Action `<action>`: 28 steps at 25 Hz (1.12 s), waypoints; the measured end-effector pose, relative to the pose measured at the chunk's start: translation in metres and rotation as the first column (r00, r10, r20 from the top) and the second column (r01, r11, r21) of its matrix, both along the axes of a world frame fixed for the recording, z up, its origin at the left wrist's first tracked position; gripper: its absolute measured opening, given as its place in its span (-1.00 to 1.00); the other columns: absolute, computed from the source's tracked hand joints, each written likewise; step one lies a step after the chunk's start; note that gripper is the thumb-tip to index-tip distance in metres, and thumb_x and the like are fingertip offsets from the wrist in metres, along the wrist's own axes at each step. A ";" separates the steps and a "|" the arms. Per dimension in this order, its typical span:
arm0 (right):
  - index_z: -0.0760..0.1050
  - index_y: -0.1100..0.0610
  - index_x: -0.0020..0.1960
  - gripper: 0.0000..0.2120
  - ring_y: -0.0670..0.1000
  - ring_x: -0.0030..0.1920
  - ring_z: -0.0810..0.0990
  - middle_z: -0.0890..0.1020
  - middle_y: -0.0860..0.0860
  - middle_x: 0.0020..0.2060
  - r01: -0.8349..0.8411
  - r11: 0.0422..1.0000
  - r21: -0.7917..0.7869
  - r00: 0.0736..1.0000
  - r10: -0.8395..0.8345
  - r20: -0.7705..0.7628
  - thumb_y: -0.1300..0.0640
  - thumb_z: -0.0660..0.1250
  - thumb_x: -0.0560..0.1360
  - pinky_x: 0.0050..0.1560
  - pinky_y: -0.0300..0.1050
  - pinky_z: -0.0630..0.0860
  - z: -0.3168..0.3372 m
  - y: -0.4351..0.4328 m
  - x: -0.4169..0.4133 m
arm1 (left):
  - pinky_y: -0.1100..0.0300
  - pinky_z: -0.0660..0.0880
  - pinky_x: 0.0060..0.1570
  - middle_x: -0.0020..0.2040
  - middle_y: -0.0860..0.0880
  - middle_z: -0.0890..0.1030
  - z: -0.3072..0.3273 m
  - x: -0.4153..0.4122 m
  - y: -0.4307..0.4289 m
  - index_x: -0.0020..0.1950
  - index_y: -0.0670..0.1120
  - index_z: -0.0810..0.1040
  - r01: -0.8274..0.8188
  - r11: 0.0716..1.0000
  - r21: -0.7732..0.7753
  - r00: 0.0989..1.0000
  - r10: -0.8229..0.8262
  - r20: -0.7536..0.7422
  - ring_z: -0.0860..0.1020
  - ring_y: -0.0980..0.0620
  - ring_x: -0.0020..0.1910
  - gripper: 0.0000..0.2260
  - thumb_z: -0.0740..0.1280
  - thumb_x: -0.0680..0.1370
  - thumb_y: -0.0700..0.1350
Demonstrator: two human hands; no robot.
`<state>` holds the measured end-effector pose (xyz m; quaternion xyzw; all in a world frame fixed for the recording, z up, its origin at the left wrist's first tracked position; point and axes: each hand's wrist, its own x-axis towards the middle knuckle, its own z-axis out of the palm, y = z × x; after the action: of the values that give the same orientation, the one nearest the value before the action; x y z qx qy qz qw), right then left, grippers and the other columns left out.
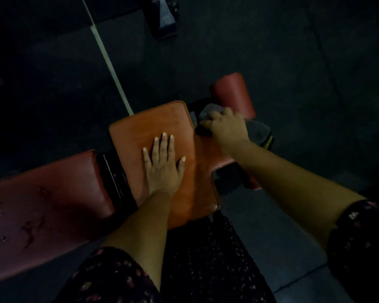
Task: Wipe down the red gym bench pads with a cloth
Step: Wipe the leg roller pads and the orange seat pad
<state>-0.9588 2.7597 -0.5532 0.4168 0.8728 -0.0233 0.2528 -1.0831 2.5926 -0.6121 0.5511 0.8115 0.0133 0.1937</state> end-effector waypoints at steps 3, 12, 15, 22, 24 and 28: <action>0.29 -0.23 0.44 -0.57 0.14 0.24 0.39 0.39 -0.07 0.34 -0.129 0.990 -0.049 0.992 0.127 -0.026 0.07 0.17 0.61 0.06 0.00 0.38 -0.001 0.001 0.007 | -0.25 -0.13 0.48 0.59 -0.01 -0.12 0.000 -0.005 0.001 0.57 -0.02 -0.16 -0.021 0.997 -0.074 1.000 0.021 0.011 -0.10 -0.02 0.57 -0.39 -0.15 0.59 0.23; 0.33 -0.16 0.44 -0.55 0.17 0.18 0.42 0.42 -0.03 0.34 0.106 0.992 -0.065 0.984 -0.114 -0.137 0.09 0.20 0.57 -0.01 0.00 0.39 0.006 -0.014 -0.004 | -0.18 -0.32 0.47 0.53 0.03 -0.33 0.008 -0.035 0.011 0.54 -0.01 -0.33 -0.048 0.994 -0.100 0.998 0.052 0.034 -0.30 0.04 0.53 -0.40 -0.12 0.64 0.20; 0.31 -0.14 0.45 -0.46 0.22 0.19 0.44 0.42 0.02 0.35 0.500 0.850 -0.164 0.824 -0.526 -0.210 0.10 0.27 0.50 0.01 0.04 0.47 0.001 0.004 -0.004 | -0.16 -0.32 0.47 0.56 0.01 -0.28 0.005 -0.047 0.027 0.54 -0.01 -0.32 -0.056 0.996 -0.062 0.998 0.058 0.029 -0.28 0.02 0.55 -0.40 -0.11 0.63 0.19; 0.41 0.01 0.42 -0.54 0.15 0.15 0.57 0.60 0.11 0.19 0.606 0.671 -0.428 0.610 -0.737 -0.291 0.12 0.29 0.53 0.06 -0.12 0.48 -0.008 0.022 -0.062 | -0.14 -0.18 0.51 0.61 -0.06 -0.12 -0.009 -0.053 0.029 0.55 -0.01 -0.24 -0.159 0.987 -0.036 0.985 0.161 0.059 -0.15 -0.06 0.58 -0.39 -0.15 0.60 0.22; 0.39 -0.03 0.43 -0.54 0.11 0.15 0.58 0.60 0.09 0.20 0.602 0.649 -0.465 0.596 -0.753 -0.279 0.12 0.29 0.54 0.00 -0.16 0.46 -0.010 0.047 -0.074 | -0.13 -0.19 0.51 0.61 -0.06 -0.11 -0.010 -0.054 0.029 0.56 0.00 -0.22 -0.160 0.987 -0.028 0.984 0.162 0.080 -0.14 -0.06 0.58 -0.39 -0.10 0.61 0.22; 0.36 -0.03 0.46 -0.44 0.07 0.25 0.53 0.52 0.04 0.33 0.373 0.766 -0.523 0.800 -0.551 -0.238 0.21 0.36 0.49 0.15 -0.23 0.43 -0.006 0.036 -0.034 | -0.13 -0.19 0.51 0.61 -0.03 -0.10 -0.012 -0.056 0.028 0.56 0.01 -0.20 -0.163 0.986 -0.018 0.983 0.164 0.076 -0.12 -0.05 0.58 -0.37 -0.09 0.59 0.26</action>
<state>-0.9930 2.7953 -0.5591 0.5394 0.7415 -0.3675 0.1553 -1.1388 2.6204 -0.6237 0.4805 0.8460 0.0458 0.2263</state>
